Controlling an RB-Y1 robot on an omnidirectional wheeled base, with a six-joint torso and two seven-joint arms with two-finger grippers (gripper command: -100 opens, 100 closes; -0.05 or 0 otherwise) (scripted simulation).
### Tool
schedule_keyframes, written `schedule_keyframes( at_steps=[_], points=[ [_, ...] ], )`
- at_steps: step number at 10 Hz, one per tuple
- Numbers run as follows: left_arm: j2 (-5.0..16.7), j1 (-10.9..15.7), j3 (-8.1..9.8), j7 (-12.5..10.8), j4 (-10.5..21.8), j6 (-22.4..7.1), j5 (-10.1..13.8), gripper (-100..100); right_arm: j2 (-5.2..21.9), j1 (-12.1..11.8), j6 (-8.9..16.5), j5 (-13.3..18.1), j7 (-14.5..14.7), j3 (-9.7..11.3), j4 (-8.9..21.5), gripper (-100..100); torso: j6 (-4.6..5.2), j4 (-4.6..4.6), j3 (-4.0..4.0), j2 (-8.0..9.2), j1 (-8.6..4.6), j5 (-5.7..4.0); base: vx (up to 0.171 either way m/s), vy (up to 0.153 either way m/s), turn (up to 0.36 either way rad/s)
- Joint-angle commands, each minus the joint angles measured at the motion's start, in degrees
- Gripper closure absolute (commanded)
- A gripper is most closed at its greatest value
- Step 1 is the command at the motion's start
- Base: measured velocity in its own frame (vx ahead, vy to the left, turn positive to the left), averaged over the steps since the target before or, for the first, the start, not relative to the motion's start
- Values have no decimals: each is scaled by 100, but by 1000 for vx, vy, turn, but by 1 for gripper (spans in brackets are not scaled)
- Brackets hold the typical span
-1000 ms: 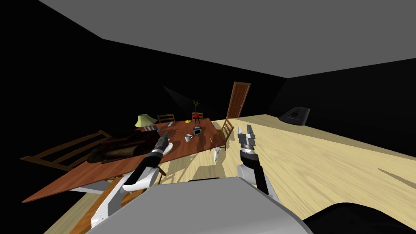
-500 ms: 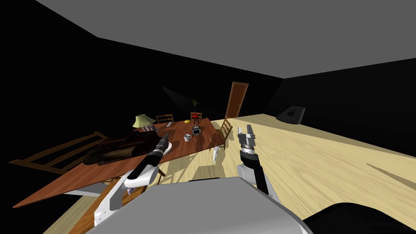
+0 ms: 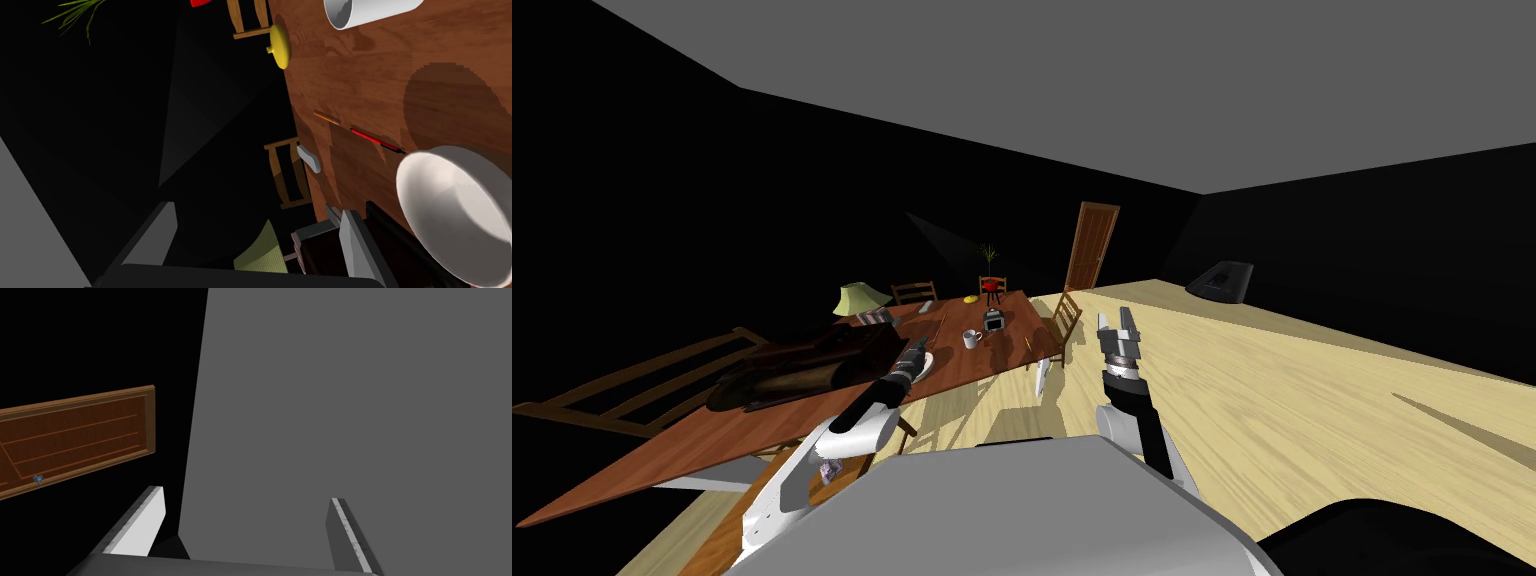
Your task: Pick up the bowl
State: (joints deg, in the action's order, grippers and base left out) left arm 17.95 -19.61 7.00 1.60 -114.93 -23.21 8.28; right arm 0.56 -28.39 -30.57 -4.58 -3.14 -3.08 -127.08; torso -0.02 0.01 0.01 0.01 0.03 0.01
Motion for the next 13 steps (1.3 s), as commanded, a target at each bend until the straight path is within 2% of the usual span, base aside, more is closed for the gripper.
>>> schedule_keyframes(
  at_steps=[1,4,5,6,13],
  points=[
    [118,68,35,12,178,-286,109,-100,0,0,0,0,0,0,0,0,0,0,0,0,0,0,-4,4,-58],
    [203,130,63,28,308,-723,187,-100,0,0,0,0,0,0,0,0,0,0,-1,-2,3,0,-1,6,-28],
    [285,188,91,45,435,-960,261,-100,0,0,0,0,0,0,0,0,0,0,-1,-2,2,0,5,11,-52],
    [285,188,91,45,435,-1035,261,-100,0,0,0,0,0,0,0,0,0,-1,-2,-4,4,1,5,10,-27],
    [590,399,202,127,912,-2119,517,-100,0,0,0,0,0,0,0,0,-1,-2,-5,-8,5,1,11,14,-35]
  ],
)
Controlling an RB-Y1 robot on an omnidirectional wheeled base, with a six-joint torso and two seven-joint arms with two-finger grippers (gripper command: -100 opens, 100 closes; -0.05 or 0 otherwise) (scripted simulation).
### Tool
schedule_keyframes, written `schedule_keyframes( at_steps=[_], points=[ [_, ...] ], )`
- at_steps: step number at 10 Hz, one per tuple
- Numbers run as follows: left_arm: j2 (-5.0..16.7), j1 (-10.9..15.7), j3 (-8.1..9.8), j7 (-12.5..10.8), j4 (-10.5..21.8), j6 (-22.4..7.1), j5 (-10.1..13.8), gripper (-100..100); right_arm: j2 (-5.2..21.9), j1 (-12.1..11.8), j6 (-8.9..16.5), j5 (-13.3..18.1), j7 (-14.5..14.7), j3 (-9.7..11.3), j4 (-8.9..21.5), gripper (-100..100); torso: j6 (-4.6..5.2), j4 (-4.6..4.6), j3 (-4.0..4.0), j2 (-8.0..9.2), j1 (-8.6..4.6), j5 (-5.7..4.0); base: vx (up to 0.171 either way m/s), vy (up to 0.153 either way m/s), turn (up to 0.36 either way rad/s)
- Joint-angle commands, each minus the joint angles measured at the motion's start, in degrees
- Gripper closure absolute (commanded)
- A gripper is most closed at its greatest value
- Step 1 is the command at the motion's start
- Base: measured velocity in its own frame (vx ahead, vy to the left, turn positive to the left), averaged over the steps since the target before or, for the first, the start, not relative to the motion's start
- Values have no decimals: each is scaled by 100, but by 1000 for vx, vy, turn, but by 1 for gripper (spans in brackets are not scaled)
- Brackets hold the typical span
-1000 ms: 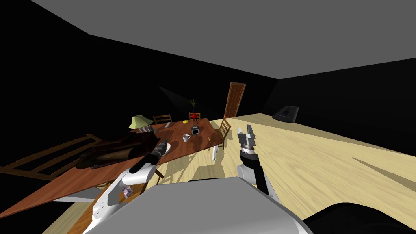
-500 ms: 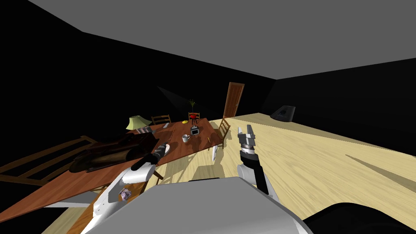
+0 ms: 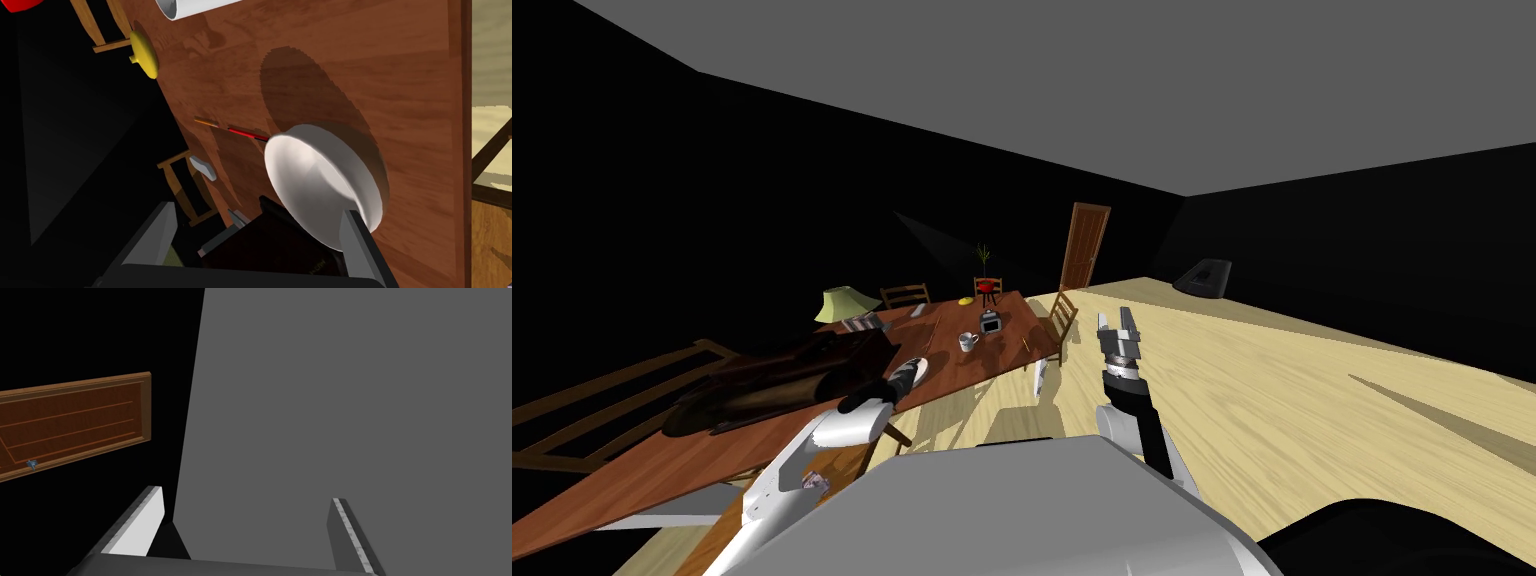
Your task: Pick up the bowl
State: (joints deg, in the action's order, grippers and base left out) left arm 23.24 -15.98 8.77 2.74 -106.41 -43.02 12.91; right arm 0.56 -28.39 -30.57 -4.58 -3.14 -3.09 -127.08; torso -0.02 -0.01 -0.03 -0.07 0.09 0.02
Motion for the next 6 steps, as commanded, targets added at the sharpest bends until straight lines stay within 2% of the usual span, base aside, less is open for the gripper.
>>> schedule_keyframes(
  at_steps=[1,3,4,5,6],
  points=[
    [60,35,25,13,60,-235,53,-100,0,0,0,0,0,0,0,0,0,0,0,0,0,0,14,17,-24],
    [128,81,52,36,170,-508,107,-100,0,0,0,0,0,0,0,0,1,0,0,-1,0,0,16,18,-37],
    [191,124,78,59,275,-746,156,-100,0,0,0,0,0,0,0,0,-1,0,0,0,-1,0,23,20,-40],
    [191,124,78,59,275,-771,156,-100,0,0,0,0,0,0,0,0,0,0,-1,-2,0,0,20,21,-21],
    [249,164,104,83,375,-1007,200,-100,0,0,0,0,0,0,0,0,-1,0,-1,-2,0,0,26,26,-40]
  ],
)
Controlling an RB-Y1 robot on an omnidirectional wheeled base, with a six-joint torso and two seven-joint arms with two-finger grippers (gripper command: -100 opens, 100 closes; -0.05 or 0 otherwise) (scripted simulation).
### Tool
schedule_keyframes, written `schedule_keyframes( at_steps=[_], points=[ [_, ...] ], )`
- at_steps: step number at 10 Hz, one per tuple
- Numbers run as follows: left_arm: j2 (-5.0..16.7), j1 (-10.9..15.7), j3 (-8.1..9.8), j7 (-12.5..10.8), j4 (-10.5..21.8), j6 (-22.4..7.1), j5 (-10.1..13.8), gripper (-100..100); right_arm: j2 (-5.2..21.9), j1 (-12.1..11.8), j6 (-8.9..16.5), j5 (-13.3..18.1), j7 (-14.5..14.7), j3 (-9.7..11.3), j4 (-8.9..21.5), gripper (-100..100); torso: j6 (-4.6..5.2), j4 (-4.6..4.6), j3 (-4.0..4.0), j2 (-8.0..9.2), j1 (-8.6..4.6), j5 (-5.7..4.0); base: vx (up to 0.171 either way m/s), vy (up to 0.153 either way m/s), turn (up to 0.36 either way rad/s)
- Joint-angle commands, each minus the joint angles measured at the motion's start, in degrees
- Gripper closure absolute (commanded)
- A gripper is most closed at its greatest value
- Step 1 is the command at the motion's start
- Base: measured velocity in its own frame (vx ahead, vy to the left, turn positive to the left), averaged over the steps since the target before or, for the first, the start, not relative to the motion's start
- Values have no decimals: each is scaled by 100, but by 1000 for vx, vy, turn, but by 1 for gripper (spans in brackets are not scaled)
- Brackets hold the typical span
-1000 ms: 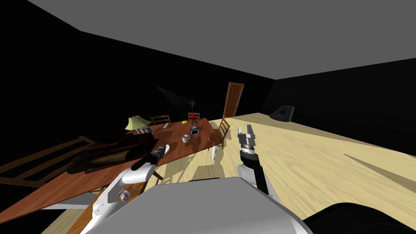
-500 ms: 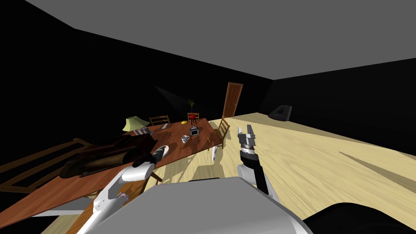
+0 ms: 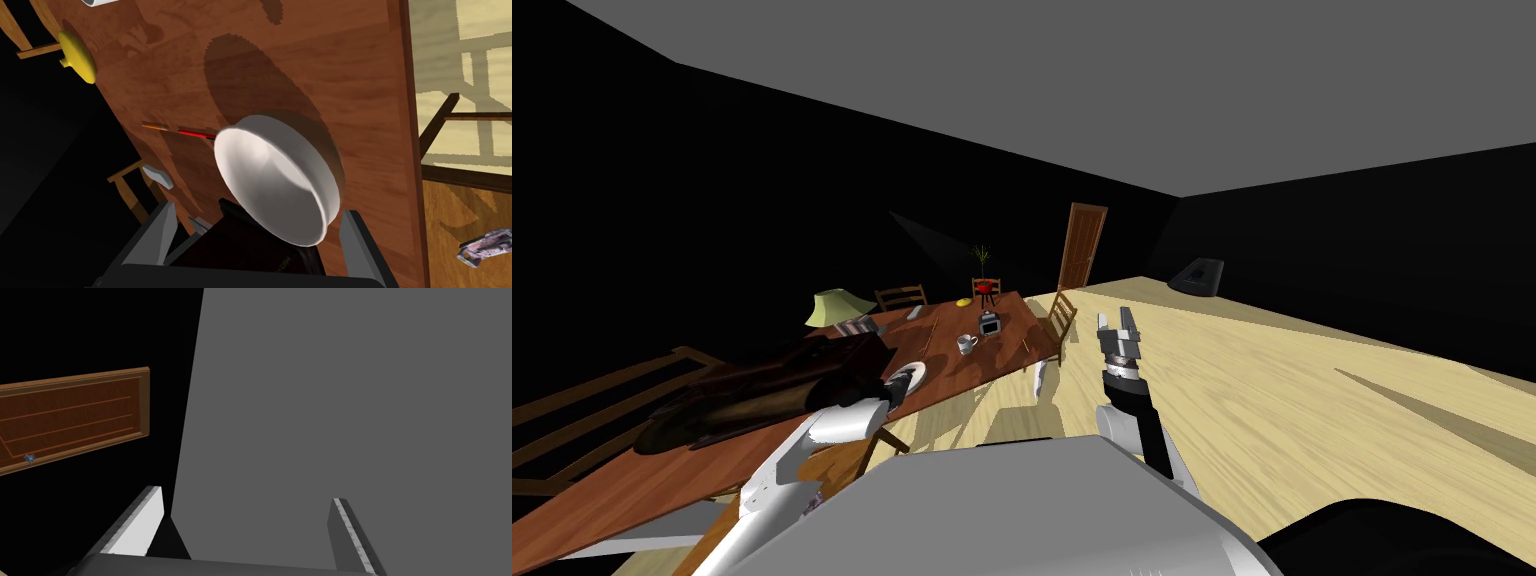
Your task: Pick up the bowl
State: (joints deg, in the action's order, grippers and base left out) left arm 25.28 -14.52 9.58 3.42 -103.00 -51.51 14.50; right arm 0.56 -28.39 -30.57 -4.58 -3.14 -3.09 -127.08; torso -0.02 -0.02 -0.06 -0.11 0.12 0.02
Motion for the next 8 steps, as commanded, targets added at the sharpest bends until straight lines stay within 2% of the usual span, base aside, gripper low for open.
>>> schedule_keyframes(
  at_steps=[1,3,8],
  points=[
    [46,18,23,15,34,-173,42,-100,0,0,0,0,0,0,0,0,0,0,0,0,0,0,23,23,-24],
    [150,89,72,63,218,-560,117,-100,0,0,0,0,0,0,0,0,0,0,0,1,-1,0,31,29,-45],
    [277,171,135,132,450,-1210,199,-100,0,0,0,0,0,0,0,0,-1,-1,-2,-2,2,1,33,31,-30]
  ],
)
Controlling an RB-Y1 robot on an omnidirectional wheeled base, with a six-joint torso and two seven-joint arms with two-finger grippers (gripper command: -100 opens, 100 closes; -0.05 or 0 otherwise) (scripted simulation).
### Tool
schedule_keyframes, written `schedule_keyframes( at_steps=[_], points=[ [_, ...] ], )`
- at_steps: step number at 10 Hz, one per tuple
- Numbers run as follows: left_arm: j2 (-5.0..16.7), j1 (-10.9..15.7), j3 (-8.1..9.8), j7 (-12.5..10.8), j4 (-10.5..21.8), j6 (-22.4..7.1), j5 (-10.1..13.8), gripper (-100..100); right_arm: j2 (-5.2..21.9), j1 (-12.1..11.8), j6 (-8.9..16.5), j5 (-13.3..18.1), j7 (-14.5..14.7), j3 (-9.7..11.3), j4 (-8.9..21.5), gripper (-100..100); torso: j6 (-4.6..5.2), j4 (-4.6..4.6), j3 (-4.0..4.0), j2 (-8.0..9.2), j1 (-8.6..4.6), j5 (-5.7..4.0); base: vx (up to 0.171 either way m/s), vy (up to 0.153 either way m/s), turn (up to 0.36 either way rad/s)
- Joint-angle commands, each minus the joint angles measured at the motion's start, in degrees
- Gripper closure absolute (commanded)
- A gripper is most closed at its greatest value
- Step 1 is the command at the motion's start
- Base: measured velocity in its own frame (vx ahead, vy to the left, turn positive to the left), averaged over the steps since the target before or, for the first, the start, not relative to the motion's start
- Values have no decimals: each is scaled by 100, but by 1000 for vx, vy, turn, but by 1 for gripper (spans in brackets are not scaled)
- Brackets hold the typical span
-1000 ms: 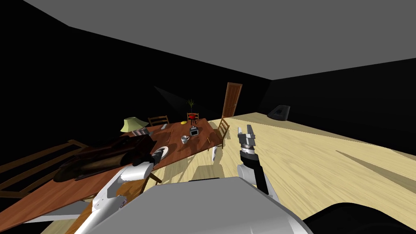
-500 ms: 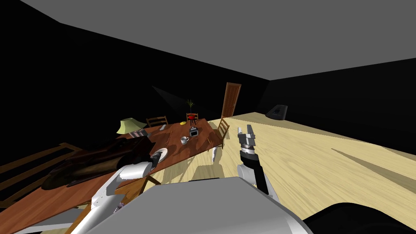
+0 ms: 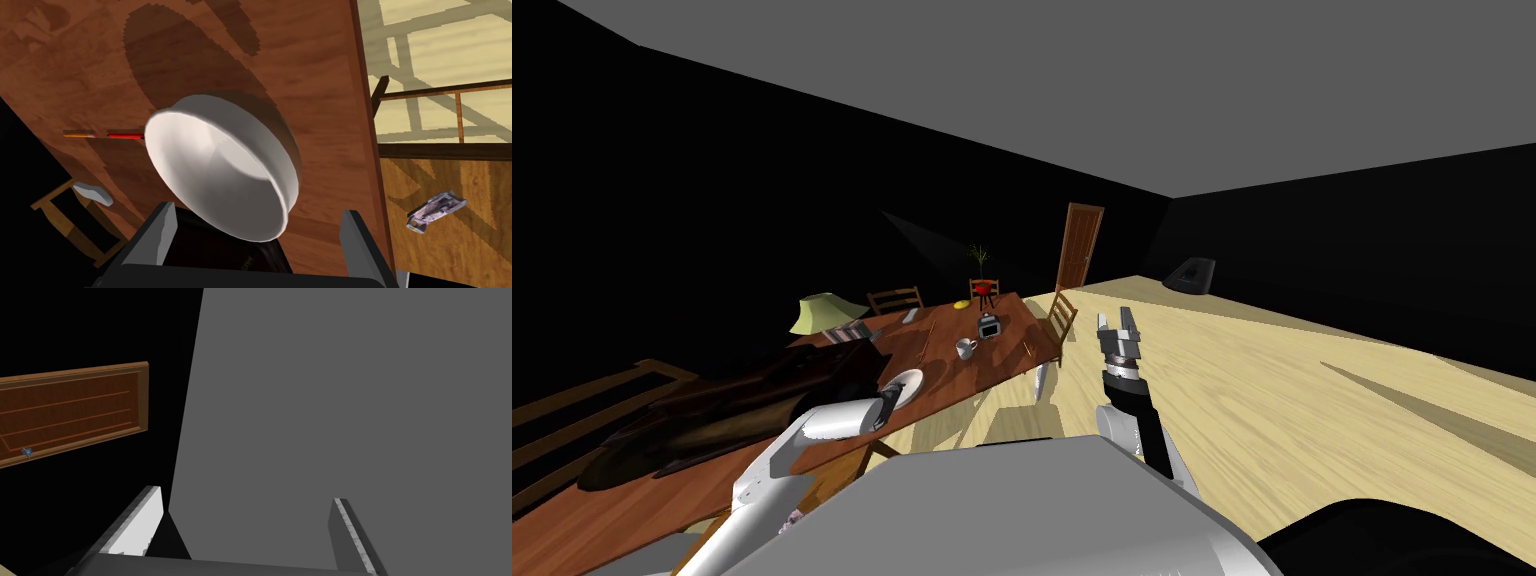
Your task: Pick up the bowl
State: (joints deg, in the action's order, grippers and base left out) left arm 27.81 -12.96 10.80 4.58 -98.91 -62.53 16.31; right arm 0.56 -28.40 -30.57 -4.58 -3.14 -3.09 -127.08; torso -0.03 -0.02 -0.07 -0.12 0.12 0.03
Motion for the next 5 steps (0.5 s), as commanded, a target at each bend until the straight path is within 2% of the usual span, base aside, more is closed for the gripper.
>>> schedule_keyframes(
  at_steps=[1,5],
  points=[
    [58,36,31,37,104,-268,37,-100,0,0,0,0,0,0,0,0,0,0,0,0,0,0,37,38,-37],
    [152,92,85,102,280,-729,84,-100,0,0,0,0,0,0,0,0,-1,-1,-2,-4,4,1,42,42,-31]
  ],
)
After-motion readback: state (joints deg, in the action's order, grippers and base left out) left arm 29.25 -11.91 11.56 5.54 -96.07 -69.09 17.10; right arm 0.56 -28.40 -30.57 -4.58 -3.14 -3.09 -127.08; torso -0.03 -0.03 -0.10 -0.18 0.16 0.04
